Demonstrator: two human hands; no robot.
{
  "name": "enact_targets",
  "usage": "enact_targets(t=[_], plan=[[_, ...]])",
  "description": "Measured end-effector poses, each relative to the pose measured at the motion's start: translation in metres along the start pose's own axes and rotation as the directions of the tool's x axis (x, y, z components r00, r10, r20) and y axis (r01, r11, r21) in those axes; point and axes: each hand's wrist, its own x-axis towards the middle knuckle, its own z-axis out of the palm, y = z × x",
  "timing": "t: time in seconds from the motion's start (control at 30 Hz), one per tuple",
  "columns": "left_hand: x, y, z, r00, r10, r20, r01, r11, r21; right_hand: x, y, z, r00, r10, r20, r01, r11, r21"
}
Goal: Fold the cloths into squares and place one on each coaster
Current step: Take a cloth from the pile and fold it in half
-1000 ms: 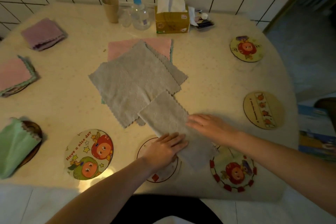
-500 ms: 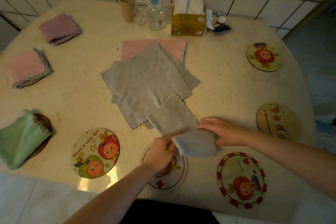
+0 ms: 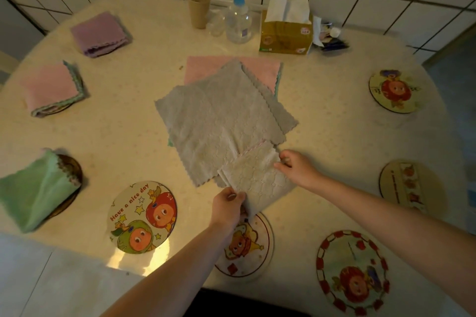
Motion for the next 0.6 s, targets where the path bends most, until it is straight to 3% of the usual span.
enact_targets(t=[0.1, 0.2, 0.3, 0.43, 0.6], plan=[[-0.003, -0.006, 0.000, 1.000, 0.015, 0.004, -0.015, 0.999, -0.038, 0.001, -0.007, 0.000, 0.999, -0.018, -0.030, 0.019, 0.998, 0.054], [-0.002, -0.007, -0.001, 1.000, -0.003, -0.027, 0.002, 0.999, -0.038, 0.004, -0.009, 0.003, 0.999, -0.004, -0.045, 0.002, 0.999, -0.038], [0.002, -0.002, -0.005, 0.997, 0.007, -0.080, 0.001, 0.994, 0.105, 0.011, -0.012, 0.005, 0.996, 0.029, -0.086, -0.038, 0.993, -0.107], [0.007, 0.010, -0.017, 0.969, 0.138, -0.203, -0.077, 0.956, 0.282, 0.016, -0.023, 0.005, 0.991, 0.062, -0.118, -0.078, 0.988, -0.130], [0.013, 0.025, -0.011, 0.966, 0.104, -0.235, -0.029, 0.953, 0.302, 0.021, -0.030, 0.011, 0.987, 0.157, -0.040, -0.161, 0.976, -0.144]])
